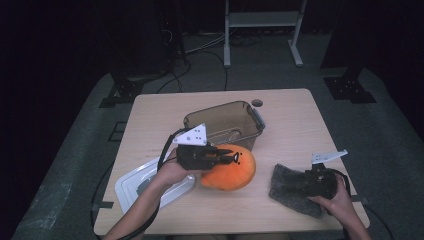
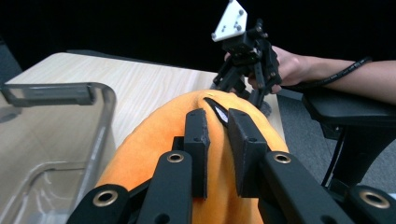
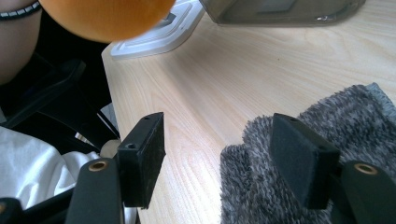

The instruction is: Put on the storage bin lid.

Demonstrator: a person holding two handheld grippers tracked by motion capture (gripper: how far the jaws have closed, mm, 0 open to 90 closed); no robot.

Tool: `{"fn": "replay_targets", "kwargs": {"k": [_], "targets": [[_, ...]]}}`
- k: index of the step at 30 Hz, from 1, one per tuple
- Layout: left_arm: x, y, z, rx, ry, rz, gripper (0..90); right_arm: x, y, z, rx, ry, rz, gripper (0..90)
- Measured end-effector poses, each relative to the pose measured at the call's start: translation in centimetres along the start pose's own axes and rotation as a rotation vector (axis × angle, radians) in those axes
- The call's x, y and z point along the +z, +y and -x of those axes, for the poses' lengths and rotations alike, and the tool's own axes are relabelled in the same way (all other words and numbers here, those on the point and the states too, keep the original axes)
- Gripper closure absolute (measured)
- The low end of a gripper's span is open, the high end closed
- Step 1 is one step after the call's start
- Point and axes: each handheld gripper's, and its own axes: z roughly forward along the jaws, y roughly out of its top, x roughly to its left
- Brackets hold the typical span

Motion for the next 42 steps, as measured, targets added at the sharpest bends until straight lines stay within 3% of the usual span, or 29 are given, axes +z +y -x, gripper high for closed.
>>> {"fn": "replay_targets", "kwargs": {"k": [10,21,29,42], "targets": [[-1.3,2.0,-1.5,-0.026,0.058,0.004,79.2,0.2,0.0,0.2,0.005,0.003,-0.008,34.7],[-2.6,4.7,-3.1,-0.023,0.108,0.025,79.6,0.3,0.0,0.4,0.01,0.006,-0.014,34.3],[-2.6,5.4,-4.1,-0.035,0.121,0.045,80.2,0.2,0.0,0.4,0.007,0.007,-0.01,34.1],[-2.9,6.0,-6.4,-0.038,0.146,0.037,80.1,0.3,0.0,0.5,0.007,0.014,-0.01,33.6]]}}
